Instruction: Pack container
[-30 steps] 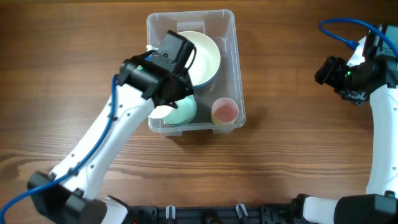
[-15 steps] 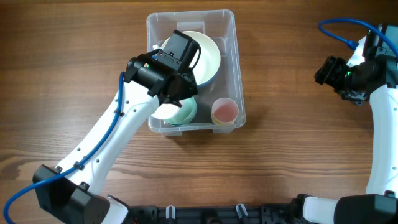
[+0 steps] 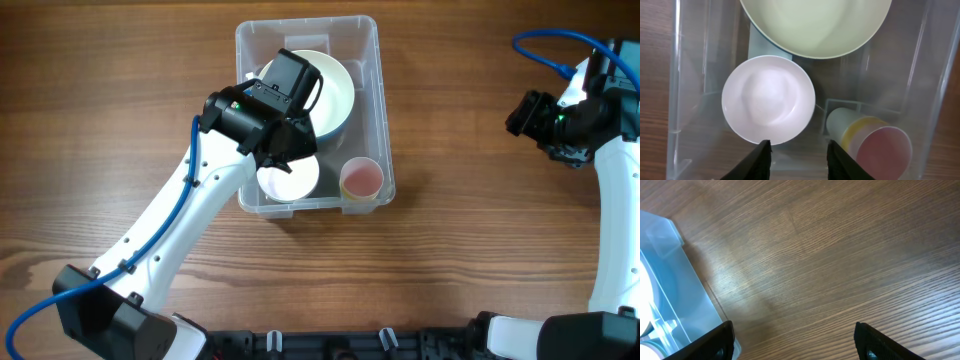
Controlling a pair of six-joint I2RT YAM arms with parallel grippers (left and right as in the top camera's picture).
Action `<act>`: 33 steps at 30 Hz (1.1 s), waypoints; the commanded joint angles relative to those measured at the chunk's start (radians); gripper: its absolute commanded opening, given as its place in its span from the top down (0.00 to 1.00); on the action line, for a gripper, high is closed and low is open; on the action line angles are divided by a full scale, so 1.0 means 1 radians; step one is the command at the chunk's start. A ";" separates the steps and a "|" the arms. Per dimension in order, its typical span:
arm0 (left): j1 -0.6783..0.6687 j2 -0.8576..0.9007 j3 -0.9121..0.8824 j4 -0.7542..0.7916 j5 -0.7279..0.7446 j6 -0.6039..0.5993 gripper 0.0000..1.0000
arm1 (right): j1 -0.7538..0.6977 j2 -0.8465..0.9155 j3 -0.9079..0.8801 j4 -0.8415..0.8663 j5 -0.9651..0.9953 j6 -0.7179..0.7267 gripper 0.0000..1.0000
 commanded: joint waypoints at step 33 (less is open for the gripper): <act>0.423 -0.126 -0.058 0.096 -0.095 0.317 0.00 | 0.306 -0.136 -0.032 0.344 0.147 -0.027 0.00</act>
